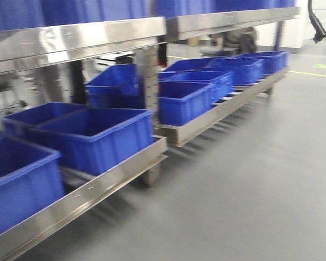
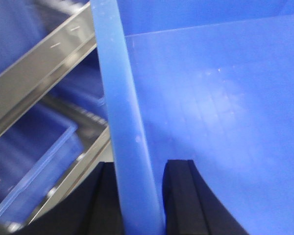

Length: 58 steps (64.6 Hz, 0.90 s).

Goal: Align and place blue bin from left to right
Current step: 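Drive the base across the floor carrying the bin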

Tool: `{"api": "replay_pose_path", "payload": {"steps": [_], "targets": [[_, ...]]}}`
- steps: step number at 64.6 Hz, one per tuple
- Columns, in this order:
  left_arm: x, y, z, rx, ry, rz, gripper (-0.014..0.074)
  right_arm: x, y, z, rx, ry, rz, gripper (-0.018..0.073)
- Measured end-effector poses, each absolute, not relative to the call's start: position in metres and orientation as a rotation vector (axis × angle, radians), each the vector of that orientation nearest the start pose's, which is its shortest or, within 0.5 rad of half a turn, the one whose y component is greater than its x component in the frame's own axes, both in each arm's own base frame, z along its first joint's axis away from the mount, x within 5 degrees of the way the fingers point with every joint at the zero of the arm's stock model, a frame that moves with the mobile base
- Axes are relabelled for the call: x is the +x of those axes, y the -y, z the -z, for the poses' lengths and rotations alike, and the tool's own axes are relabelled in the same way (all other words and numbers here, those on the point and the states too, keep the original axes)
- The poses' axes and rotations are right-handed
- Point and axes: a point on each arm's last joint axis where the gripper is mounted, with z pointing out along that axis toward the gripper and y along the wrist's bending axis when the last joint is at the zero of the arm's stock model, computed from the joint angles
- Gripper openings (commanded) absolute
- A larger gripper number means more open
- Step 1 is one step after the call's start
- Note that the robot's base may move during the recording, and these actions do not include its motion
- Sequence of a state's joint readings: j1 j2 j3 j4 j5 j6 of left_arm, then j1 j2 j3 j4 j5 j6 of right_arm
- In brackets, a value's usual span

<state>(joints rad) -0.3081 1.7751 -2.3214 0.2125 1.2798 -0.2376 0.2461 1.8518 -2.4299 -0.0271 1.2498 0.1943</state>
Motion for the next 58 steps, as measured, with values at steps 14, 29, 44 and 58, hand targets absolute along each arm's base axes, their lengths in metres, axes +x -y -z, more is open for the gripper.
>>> {"api": "replay_pose_path", "payload": {"steps": [14, 29, 44, 58], "targets": [[0.3445, 0.0903, -0.5045, 0.033, -2.196, 0.047, -0.0016, 0.3642, -0.0891, -0.5055, -0.050, -2.163, -0.222, -0.0078], [0.3445, 0.0902, -0.5046, 0.032, -2.195, 0.044, -0.0016, 0.3642, -0.0891, -0.5055, -0.050, -2.163, -0.222, -0.0078], [0.3445, 0.0902, -0.5046, 0.032, -2.195, 0.044, -0.0016, 0.3642, -0.0891, -0.5055, -0.050, -2.163, -0.222, -0.0078], [0.3446, 0.0902, -0.5047, 0.033, -2.193, 0.045, -0.0016, 0.3642, -0.0890, -0.5055, -0.050, -2.163, -0.221, -0.0078]]}}
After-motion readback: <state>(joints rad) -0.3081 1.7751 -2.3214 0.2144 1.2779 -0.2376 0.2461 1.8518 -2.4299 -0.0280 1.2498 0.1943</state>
